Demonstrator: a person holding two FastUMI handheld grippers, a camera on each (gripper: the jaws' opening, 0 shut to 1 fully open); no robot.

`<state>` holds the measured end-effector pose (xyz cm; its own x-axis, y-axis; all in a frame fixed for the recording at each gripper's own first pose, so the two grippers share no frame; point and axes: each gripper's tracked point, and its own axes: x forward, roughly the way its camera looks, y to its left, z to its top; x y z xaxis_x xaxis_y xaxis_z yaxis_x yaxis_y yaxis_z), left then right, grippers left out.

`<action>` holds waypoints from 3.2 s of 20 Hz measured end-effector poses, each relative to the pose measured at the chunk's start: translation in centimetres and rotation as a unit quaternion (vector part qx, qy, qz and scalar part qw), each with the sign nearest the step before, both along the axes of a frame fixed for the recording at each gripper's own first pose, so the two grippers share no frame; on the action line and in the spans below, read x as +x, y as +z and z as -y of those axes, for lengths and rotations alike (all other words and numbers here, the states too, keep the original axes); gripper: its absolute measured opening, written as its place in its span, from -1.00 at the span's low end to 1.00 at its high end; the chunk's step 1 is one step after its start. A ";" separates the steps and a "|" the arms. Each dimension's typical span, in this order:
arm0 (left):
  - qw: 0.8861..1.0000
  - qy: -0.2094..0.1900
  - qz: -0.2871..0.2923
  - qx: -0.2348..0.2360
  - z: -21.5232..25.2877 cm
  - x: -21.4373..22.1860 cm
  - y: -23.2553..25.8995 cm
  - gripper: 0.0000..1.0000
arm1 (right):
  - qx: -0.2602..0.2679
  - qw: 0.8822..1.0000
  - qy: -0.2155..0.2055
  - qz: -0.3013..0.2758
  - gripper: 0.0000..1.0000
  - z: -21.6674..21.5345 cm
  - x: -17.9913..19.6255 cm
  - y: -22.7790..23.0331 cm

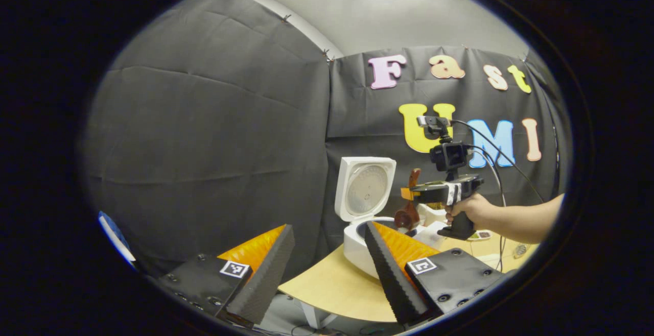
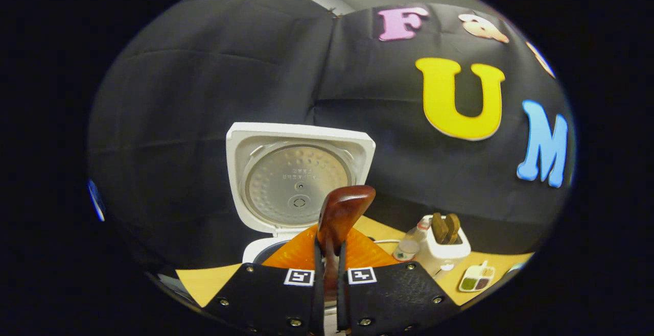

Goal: Close the left gripper, press the button to open the rice cooker; take a wooden spoon from the chopstick holder with the right hand, scoop a spoonful of rice and pour it into the rice cooker, then put the wooden spoon back into the chopstick holder.

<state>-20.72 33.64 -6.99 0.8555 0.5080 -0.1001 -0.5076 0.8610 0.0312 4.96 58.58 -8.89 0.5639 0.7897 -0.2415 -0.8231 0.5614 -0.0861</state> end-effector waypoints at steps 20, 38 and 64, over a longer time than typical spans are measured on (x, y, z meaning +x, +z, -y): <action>0.999 -0.026 0.012 0.028 0.6 1.6 1.5 0.93 | 0.178 0.932 -0.064 -0.308 -0.80 3.0 3.0 -1.5; 0.987 -0.141 0.064 0.030 11.3 11.8 6.5 0.92 | 0.236 0.928 -0.174 -0.231 -0.80 28.0 7.7 5.6; 0.980 -0.183 0.081 0.014 21.3 17.2 9.7 0.93 | 0.148 0.865 -0.438 -0.194 -0.80 58.9 9.8 -5.8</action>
<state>-3.48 12.35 2.72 0.9846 0.1639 0.0613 -0.1644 0.9864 0.0023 14.80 -0.30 -14.68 0.8991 0.1608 -0.4071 -0.0058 0.9344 0.3562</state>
